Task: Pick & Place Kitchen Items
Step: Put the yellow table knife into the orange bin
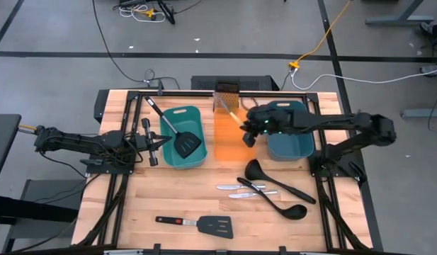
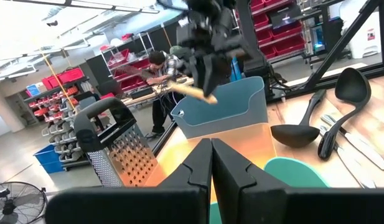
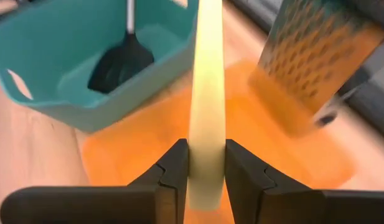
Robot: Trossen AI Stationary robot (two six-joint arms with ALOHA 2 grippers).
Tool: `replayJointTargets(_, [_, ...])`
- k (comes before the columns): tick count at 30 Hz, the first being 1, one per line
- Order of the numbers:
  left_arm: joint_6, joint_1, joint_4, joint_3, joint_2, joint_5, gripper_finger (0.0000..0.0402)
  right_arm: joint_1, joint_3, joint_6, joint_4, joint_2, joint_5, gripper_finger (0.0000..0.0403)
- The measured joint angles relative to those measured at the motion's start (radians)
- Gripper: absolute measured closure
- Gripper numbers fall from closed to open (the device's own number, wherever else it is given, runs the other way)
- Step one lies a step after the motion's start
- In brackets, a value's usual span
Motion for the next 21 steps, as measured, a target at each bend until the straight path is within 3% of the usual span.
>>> replayJointTargets(10, [0.003, 0.0, -0.001, 0.0, 0.0, 0.0, 0.0386, 0.029, 0.0, 0.184, -0.04, 0.167, -0.038, 0.0319])
replayJointTargets(21, [0.018, 0.0, 0.0, 0.0, 0.0, 0.0, 0.0386, 0.019, 0.0, 0.265, -0.064, 0.188, -0.064, 0.0319])
